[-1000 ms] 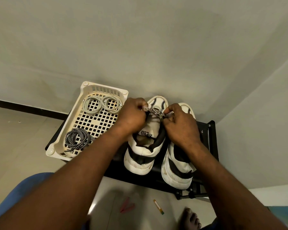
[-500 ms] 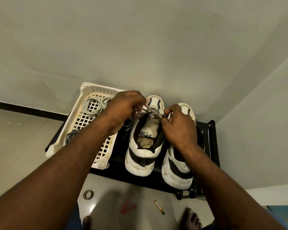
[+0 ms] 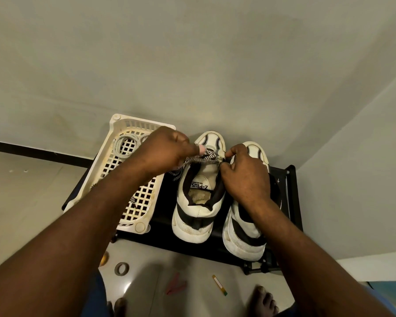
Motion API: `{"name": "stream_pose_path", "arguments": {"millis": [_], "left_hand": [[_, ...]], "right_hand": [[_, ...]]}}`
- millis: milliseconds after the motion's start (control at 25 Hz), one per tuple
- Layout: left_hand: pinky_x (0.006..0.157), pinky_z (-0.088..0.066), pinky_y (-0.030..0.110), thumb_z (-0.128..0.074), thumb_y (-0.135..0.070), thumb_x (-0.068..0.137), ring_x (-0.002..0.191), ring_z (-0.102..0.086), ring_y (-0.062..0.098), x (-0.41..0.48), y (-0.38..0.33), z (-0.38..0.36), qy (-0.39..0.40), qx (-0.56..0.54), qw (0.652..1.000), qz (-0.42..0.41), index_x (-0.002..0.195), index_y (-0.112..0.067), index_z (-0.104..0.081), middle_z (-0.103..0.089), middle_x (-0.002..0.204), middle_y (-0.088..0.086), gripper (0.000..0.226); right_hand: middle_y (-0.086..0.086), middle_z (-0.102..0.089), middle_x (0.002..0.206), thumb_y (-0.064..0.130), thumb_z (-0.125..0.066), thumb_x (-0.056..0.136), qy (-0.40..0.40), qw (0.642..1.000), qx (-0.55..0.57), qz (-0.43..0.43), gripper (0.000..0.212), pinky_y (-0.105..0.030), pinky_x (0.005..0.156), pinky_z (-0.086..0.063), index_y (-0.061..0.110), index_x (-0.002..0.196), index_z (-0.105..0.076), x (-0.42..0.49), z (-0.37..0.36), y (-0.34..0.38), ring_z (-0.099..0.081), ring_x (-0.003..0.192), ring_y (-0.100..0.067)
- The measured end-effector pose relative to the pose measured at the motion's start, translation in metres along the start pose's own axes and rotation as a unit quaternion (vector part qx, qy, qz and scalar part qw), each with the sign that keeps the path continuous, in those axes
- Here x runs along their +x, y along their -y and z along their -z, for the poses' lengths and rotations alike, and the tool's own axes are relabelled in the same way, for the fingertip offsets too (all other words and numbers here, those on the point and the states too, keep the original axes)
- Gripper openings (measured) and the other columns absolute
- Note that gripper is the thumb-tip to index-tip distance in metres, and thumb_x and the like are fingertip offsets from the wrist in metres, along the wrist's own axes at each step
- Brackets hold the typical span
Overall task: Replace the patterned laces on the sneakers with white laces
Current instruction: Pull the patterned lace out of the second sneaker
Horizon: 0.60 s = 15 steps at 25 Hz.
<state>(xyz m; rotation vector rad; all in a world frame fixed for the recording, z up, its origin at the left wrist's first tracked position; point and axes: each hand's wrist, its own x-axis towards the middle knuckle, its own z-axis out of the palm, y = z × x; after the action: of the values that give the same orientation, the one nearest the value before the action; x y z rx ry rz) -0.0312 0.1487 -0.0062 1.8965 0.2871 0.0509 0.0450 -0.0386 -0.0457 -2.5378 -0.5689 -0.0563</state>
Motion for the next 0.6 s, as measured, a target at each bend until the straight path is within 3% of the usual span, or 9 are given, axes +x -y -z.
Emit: {"name": "stream_pose_path", "arguments": {"millis": [80, 120, 200, 280, 320, 400, 480, 600], "left_hand": [[0.061, -0.037, 0.027, -0.08, -0.055, 0.082, 0.05, -0.047, 0.01, 0.0, 0.007, -0.006, 0.04, 0.263, 0.963, 0.035, 0.055, -0.016, -0.06, -0.052, 0.052, -0.007, 0.052], [0.061, -0.037, 0.027, -0.079, -0.058, 0.082, 0.053, -0.051, 0.007, 0.0, 0.009, -0.008, 0.052, 0.305, 0.95, 0.036, 0.058, -0.018, -0.064, -0.057, 0.054, -0.01, 0.049], [0.067, -0.042, 0.027, -0.074, -0.052, 0.09, 0.064, -0.06, 0.001, 0.001, 0.008, -0.01, 0.015, 0.256, 0.967, -0.006, 0.061, -0.022, -0.07, -0.067, 0.066, -0.012, 0.041], [0.082, -0.051, 0.031, -0.073, -0.034, 0.094, 0.085, -0.07, 0.008, 0.002, 0.002, -0.01, -0.032, 0.069, 0.997, -0.031, 0.06, -0.016, -0.068, -0.075, 0.085, -0.002, 0.039], [0.082, -0.054, 0.035, -0.071, -0.021, 0.094, 0.086, -0.073, 0.016, 0.003, -0.001, -0.009, -0.043, -0.059, 0.997, -0.02, 0.056, -0.012, -0.064, -0.076, 0.086, 0.007, 0.04], [0.06, -0.051, 0.033, -0.064, -0.001, 0.09, 0.057, -0.064, 0.02, 0.005, -0.003, -0.007, -0.075, -0.203, 0.976, 0.03, 0.048, -0.013, -0.056, -0.066, 0.062, 0.009, 0.044], [0.05, -0.033, 0.023, -0.065, -0.002, 0.08, 0.04, -0.041, 0.014, 0.006, 0.0, -0.007, -0.138, -0.159, 0.975, 0.067, 0.044, -0.016, -0.053, -0.048, 0.046, 0.0, 0.04], [0.05, -0.03, 0.025, -0.073, -0.01, 0.074, 0.044, -0.036, 0.015, 0.007, 0.007, -0.007, -0.15, 0.088, 0.983, 0.062, 0.044, -0.016, -0.047, -0.039, 0.043, -0.006, 0.04]], "right_hand": [[0.012, -0.055, 0.069, 0.028, -0.06, 0.094, 0.004, 1.0, -0.003, -0.005, 0.021, -0.044, 0.088, -0.053, 0.025, 0.115, -0.058, 0.001, 0.0, 0.0, -0.06, 0.073, -0.019], [0.012, -0.056, 0.069, 0.028, -0.06, 0.094, 0.004, 1.0, -0.003, -0.006, 0.021, -0.045, 0.088, -0.053, 0.025, 0.115, -0.058, 0.001, 0.0, 0.0, -0.061, 0.073, -0.02], [0.012, -0.055, 0.068, 0.028, -0.06, 0.094, 0.003, 1.0, 0.001, -0.006, 0.021, -0.045, 0.088, -0.053, 0.025, 0.115, -0.058, 0.001, 0.0, 0.001, -0.062, 0.074, -0.021], [0.011, -0.055, 0.067, 0.028, -0.06, 0.094, 0.004, 1.0, 0.002, -0.004, 0.021, -0.045, 0.088, -0.053, 0.025, 0.115, -0.058, 0.001, 0.0, 0.0, -0.061, 0.073, -0.02], [0.011, -0.056, 0.067, 0.027, -0.06, 0.094, 0.005, 1.0, 0.002, -0.004, 0.021, -0.045, 0.088, -0.053, 0.025, 0.115, -0.058, 0.001, 0.0, 0.0, -0.06, 0.072, -0.02], [0.011, -0.055, 0.066, 0.027, -0.059, 0.095, 0.005, 1.0, -0.002, -0.002, 0.021, -0.045, 0.089, -0.053, 0.025, 0.116, -0.058, 0.001, 0.0, -0.001, -0.058, 0.07, -0.02], [0.012, -0.052, 0.064, 0.027, -0.058, 0.095, 0.005, 1.0, -0.011, -0.002, 0.021, -0.046, 0.091, -0.052, 0.025, 0.116, -0.059, 0.002, -0.001, -0.002, -0.053, 0.065, -0.017], [0.012, -0.05, 0.062, 0.026, -0.057, 0.096, 0.008, 1.0, -0.017, 0.004, 0.021, -0.047, 0.093, -0.052, 0.024, 0.116, -0.059, 0.001, -0.002, 0.0, -0.049, 0.063, -0.015]]}}
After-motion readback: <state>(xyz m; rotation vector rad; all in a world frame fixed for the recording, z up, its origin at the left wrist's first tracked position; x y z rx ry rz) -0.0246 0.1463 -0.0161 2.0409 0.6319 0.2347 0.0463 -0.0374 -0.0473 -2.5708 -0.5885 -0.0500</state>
